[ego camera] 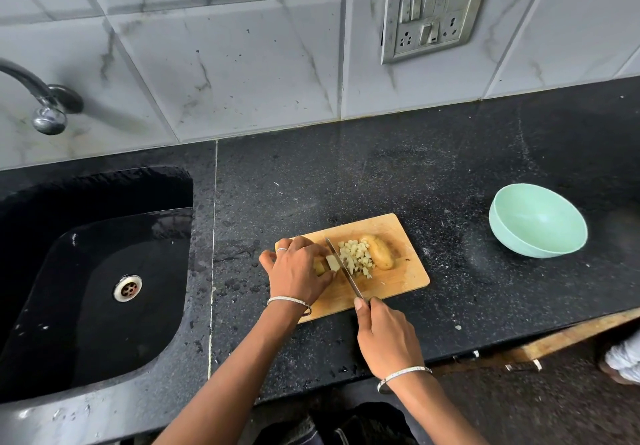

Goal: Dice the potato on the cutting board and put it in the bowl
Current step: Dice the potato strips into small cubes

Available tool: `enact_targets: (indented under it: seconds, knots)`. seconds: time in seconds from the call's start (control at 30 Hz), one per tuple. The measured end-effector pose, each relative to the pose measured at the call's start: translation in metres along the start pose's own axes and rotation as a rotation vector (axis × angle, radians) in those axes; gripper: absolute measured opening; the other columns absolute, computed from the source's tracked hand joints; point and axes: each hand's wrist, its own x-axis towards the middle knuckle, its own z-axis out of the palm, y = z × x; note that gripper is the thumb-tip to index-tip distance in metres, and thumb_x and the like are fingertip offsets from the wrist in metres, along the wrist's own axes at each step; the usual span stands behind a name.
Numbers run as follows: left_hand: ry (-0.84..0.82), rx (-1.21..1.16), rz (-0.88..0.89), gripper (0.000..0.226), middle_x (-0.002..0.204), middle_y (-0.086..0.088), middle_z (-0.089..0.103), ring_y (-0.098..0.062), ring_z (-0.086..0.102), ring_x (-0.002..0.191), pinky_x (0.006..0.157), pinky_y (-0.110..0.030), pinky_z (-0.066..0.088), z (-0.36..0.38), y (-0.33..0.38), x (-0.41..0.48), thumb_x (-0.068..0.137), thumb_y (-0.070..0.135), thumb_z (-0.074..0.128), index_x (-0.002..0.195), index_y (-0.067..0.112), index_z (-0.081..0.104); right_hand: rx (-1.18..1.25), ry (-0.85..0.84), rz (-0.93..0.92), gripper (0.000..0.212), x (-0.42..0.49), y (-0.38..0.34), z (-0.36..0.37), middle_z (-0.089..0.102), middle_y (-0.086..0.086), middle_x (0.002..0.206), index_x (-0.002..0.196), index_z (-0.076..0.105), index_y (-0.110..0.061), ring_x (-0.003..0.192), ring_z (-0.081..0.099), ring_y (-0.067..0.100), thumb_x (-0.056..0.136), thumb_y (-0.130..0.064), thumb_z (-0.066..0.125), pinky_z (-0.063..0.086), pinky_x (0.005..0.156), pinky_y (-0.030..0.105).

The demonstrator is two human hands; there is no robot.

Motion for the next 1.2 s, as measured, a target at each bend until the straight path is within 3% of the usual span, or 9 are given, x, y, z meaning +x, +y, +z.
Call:
enact_targets:
  seconds: [0.17,0.27,0.8,0.97,1.07,1.2]
  knots:
    - [0.004,-0.072,-0.016,0.038,0.108,0.013,0.06,-0.019,0.045,0.105,0.09,-0.048,0.04,0.006,-0.004,0.001,0.067,0.056,0.069,0.102,0.041,0.07,-0.036,0.01,0.008,0.037,-0.002,-0.004,0.003,0.064,0.001,0.085,0.095,0.052,-0.022,0.084,0.065,0.027,0.103,-0.046,0.025,0.045,0.063,0.037]
    - [0.005,-0.087,-0.018,0.038,0.108,0.012,0.06,-0.019,0.045,0.105,0.088,-0.049,0.042,0.008,-0.004,0.002,0.066,0.057,0.066,0.101,0.041,0.07,-0.068,0.032,0.01,0.035,-0.004,-0.007,0.003,0.066,0.002,0.088,0.099,0.052,-0.021,0.086,0.066,0.028,0.104,-0.044,0.025,0.041,0.06,0.036]
    - [0.032,-0.106,-0.047,0.029,0.104,0.013,0.063,-0.018,0.046,0.102,0.092,-0.046,0.036,0.009,-0.002,0.003,0.07,0.043,0.078,0.099,0.037,0.074,-0.03,-0.019,-0.012,0.037,0.0,-0.011,0.003,0.066,0.004,0.089,0.097,0.054,-0.02,0.086,0.065,0.029,0.104,-0.042,0.025,0.037,0.061,0.034]
    - [0.031,-0.155,-0.068,0.027,0.102,0.014,0.066,-0.016,0.044,0.102,0.092,-0.047,0.038,0.012,-0.005,0.005,0.067,0.04,0.082,0.094,0.036,0.075,-0.031,-0.061,0.008,0.039,0.009,-0.014,0.008,0.066,0.008,0.093,0.097,0.055,-0.016,0.088,0.065,0.032,0.104,-0.042,0.026,0.047,0.066,0.038]
    - [0.041,-0.129,-0.078,0.026,0.101,0.017,0.065,-0.014,0.043,0.105,0.093,-0.043,0.03,0.01,-0.003,0.004,0.068,0.043,0.081,0.092,0.037,0.075,-0.154,-0.044,0.043,0.036,0.011,-0.021,0.012,0.066,0.01,0.103,0.107,0.055,-0.013,0.097,0.065,0.034,0.104,-0.038,0.029,0.044,0.067,0.037]
    - [0.053,-0.047,-0.096,0.028,0.104,0.019,0.065,-0.011,0.041,0.109,0.083,-0.037,0.016,0.005,-0.001,-0.002,0.071,0.052,0.074,0.096,0.041,0.072,-0.279,-0.04,0.0,0.036,0.008,-0.026,0.014,0.066,0.01,0.109,0.114,0.053,-0.013,0.101,0.065,0.033,0.105,-0.036,0.027,0.044,0.068,0.037]
